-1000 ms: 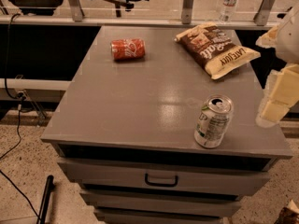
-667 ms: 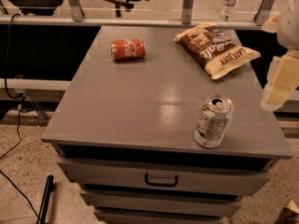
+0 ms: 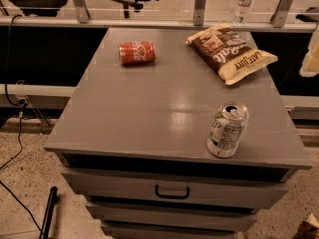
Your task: Move brown chip bag near 7up can
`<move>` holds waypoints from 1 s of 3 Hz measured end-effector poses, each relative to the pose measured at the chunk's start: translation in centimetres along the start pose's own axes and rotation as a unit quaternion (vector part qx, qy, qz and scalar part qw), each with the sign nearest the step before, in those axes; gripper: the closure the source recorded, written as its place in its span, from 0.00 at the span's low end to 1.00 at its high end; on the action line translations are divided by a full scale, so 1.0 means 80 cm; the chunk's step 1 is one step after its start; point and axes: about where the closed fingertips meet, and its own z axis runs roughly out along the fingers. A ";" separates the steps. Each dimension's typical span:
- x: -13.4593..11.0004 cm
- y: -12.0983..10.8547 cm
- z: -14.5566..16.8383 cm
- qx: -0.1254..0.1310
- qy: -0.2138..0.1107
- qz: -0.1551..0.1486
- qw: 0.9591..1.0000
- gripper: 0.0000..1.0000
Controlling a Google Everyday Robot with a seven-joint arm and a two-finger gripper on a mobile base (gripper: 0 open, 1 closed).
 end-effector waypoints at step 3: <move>0.001 -0.073 0.142 0.010 -0.114 0.046 0.992 0.00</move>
Offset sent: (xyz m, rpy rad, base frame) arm 0.1348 -0.0308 -0.0622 0.2799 -0.0942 0.0660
